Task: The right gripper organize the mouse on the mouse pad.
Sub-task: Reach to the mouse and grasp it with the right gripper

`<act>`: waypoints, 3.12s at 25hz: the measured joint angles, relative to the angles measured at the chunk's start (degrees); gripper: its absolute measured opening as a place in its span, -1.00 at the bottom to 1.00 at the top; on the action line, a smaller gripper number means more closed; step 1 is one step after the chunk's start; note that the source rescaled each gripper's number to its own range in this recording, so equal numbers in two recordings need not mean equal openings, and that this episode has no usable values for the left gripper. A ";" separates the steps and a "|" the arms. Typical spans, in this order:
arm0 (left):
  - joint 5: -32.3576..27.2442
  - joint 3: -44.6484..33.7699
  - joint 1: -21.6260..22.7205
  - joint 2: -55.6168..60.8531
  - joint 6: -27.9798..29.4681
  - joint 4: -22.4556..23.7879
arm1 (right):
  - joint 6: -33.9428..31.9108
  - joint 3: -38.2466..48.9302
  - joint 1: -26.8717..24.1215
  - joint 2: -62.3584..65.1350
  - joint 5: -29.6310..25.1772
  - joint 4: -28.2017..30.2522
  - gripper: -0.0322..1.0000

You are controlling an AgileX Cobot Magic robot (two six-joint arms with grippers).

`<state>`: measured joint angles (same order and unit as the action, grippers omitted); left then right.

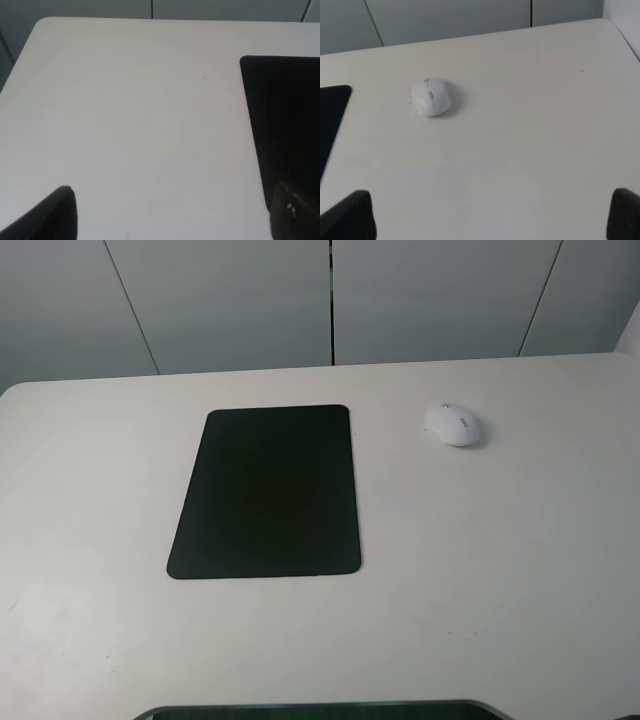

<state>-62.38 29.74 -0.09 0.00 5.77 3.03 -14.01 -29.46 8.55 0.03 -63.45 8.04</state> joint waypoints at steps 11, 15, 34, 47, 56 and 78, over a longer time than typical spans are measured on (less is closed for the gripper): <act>0.00 0.00 0.00 0.00 0.00 0.00 | 0.12 0.00 0.00 0.00 0.00 0.00 1.00; 0.00 0.00 0.00 0.00 0.00 0.00 | 0.12 0.00 0.00 0.00 0.00 0.00 1.00; 0.00 0.00 0.00 0.00 0.00 0.00 | 0.12 0.00 0.00 0.00 0.00 0.00 1.00; 0.00 0.00 0.00 0.00 0.00 0.00 | 4.54 0.00 0.00 0.00 0.16 0.00 1.00; 0.00 0.00 0.00 0.00 0.00 0.00 | 5.63 0.00 0.00 0.00 0.16 1.91 1.00; 0.00 0.00 0.00 0.00 0.00 0.00 | 7.51 0.00 0.00 0.00 0.60 -0.11 1.00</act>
<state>-62.38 29.74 -0.09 0.00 5.77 3.03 -6.49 -29.46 8.55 0.03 -62.85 7.93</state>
